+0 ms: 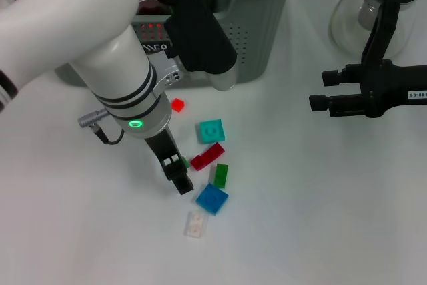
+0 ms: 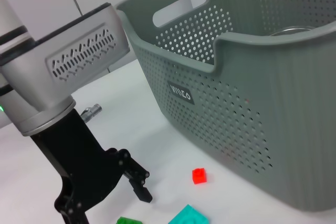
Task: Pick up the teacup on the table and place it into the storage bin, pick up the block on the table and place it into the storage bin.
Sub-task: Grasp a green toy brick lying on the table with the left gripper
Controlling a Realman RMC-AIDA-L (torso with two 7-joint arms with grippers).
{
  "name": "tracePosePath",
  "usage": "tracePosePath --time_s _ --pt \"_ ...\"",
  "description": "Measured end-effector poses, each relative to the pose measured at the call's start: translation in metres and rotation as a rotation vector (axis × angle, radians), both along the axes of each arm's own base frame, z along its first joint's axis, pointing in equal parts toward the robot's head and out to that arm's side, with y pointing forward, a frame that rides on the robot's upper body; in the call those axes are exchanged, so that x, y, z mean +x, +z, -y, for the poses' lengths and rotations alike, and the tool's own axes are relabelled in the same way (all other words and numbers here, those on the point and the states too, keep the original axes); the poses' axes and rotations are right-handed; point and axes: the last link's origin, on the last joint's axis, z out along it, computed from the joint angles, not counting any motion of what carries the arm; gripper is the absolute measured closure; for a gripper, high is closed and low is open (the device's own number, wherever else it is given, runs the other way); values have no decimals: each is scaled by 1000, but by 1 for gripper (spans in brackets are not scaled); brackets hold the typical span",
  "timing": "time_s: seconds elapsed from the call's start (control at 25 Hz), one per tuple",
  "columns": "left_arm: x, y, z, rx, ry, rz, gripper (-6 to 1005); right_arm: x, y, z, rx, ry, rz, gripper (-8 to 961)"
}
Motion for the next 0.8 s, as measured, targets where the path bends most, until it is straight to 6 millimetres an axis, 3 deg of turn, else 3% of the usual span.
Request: tracePosePath --time_s 0.32,0.52,0.68,0.8 --pt "-4 -3 -1 20 -32 -39 112 1 -1 1 -2 -2 -2 208" --pt "-3 -3 -1 21 -34 -41 342 0 -1 1 -3 -2 -2 209" --pt "-3 -5 1 15 -38 -47 443 0 -1 1 -2 -1 -2 209" --pt "-3 -6 2 11 -42 -51 440 0 -1 1 -2 -1 -2 209"
